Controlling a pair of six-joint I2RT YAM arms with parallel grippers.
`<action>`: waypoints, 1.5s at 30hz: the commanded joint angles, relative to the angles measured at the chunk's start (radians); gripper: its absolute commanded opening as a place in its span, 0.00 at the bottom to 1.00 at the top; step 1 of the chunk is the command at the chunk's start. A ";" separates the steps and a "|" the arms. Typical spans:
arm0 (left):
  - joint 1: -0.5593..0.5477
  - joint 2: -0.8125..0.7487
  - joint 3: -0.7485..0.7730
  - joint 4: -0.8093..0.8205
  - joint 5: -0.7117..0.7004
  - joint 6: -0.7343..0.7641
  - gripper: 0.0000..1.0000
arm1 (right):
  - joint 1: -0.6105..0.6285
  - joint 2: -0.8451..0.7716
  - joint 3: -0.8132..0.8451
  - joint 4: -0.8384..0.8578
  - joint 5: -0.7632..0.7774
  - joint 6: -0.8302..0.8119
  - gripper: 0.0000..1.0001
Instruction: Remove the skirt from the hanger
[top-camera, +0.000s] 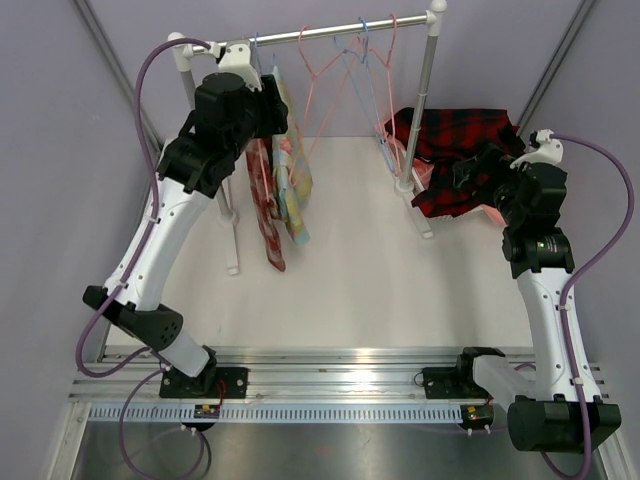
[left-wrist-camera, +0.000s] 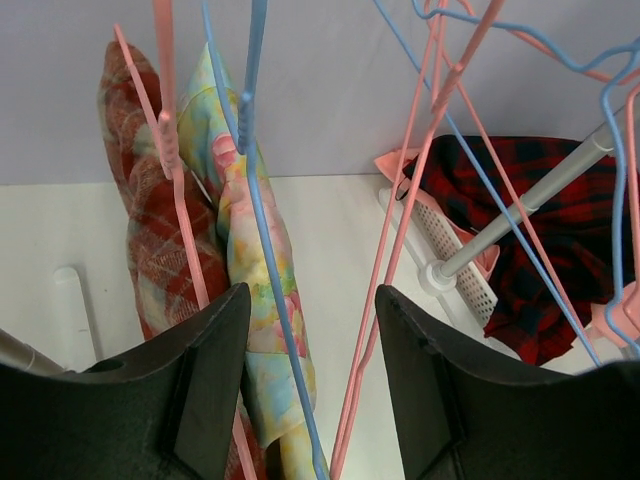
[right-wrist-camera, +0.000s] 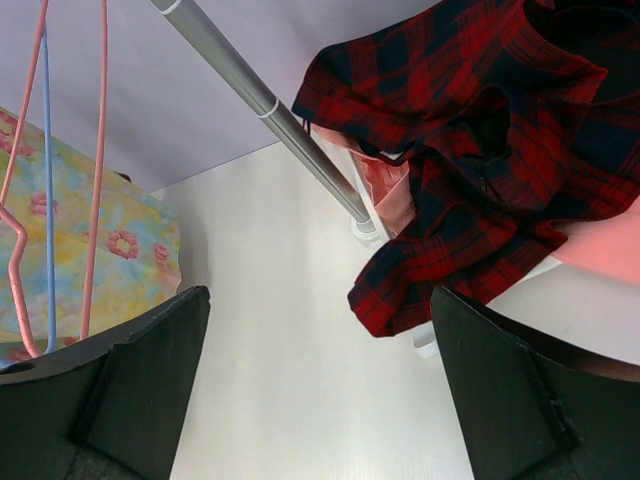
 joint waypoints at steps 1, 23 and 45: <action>-0.001 0.018 -0.020 0.057 -0.049 0.010 0.56 | 0.005 -0.005 -0.004 0.051 -0.010 0.007 0.99; -0.006 0.135 0.154 0.011 -0.069 0.036 0.00 | 0.010 -0.020 -0.001 0.122 -0.161 0.007 0.99; -0.078 -0.058 0.303 -0.095 -0.100 0.033 0.00 | 0.959 0.288 0.359 0.074 0.180 -0.146 0.99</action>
